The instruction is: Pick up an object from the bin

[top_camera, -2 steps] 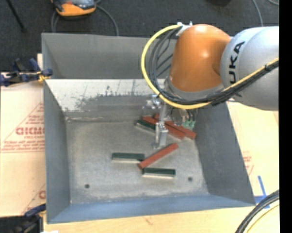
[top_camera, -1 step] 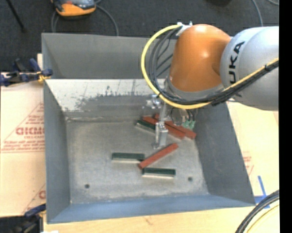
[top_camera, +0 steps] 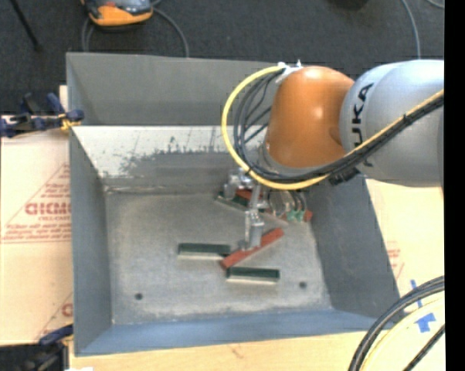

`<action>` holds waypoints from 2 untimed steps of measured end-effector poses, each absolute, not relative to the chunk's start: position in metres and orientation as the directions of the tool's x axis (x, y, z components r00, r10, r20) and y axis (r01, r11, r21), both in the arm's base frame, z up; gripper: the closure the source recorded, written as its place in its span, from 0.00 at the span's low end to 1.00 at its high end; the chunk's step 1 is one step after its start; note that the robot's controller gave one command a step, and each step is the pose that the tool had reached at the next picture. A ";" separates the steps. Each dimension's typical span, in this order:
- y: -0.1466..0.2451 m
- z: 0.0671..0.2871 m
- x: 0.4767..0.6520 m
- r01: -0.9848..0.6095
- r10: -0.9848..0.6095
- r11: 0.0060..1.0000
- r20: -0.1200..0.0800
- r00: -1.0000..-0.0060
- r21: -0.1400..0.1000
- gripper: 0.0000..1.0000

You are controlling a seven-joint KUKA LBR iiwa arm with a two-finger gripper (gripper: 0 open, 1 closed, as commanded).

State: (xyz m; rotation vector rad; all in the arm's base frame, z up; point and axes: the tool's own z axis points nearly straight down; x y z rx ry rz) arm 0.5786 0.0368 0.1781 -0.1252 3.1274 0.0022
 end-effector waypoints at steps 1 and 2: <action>0.033 0.131 0.538 -0.175 -0.175 0.985 -0.004 -0.985 -0.001 0.00; 0.069 0.071 0.561 -0.260 -0.260 0.966 -0.005 -0.966 0.001 1.00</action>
Offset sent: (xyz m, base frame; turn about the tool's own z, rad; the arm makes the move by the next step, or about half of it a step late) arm -0.0192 0.0322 -0.1081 -0.1838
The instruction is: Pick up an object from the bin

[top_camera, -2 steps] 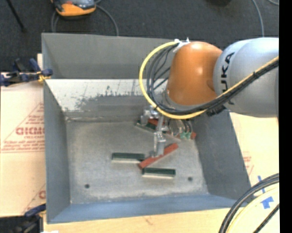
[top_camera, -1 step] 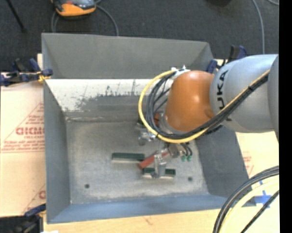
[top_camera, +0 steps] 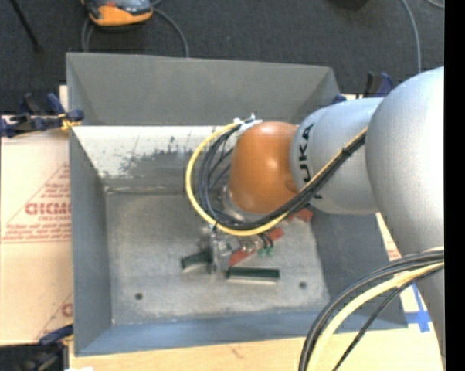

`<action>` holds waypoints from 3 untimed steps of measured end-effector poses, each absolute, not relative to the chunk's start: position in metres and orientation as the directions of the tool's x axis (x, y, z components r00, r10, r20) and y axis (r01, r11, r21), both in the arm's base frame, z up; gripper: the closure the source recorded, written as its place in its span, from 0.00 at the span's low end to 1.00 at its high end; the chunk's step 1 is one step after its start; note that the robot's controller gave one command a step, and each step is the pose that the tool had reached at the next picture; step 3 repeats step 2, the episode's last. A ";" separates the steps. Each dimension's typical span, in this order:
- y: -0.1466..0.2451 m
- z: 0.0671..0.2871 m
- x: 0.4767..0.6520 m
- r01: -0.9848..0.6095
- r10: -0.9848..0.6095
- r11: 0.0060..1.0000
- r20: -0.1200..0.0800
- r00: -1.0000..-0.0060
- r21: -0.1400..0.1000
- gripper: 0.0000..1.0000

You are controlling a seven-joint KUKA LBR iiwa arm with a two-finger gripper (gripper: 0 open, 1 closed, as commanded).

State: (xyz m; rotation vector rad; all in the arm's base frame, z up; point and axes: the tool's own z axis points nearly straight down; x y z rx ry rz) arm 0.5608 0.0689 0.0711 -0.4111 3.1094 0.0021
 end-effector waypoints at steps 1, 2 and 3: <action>0.069 0.071 0.561 -0.260 -0.260 0.966 -0.005 -0.966 0.001 1.00; 0.073 0.253 0.577 -0.403 -0.403 0.915 -0.013 -0.915 -0.005 1.00; 0.073 0.253 0.577 -0.403 -0.403 0.915 -0.013 -0.915 -0.005 1.00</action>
Offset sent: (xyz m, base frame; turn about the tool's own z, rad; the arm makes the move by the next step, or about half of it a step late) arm 0.0132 0.0048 0.1768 -0.1534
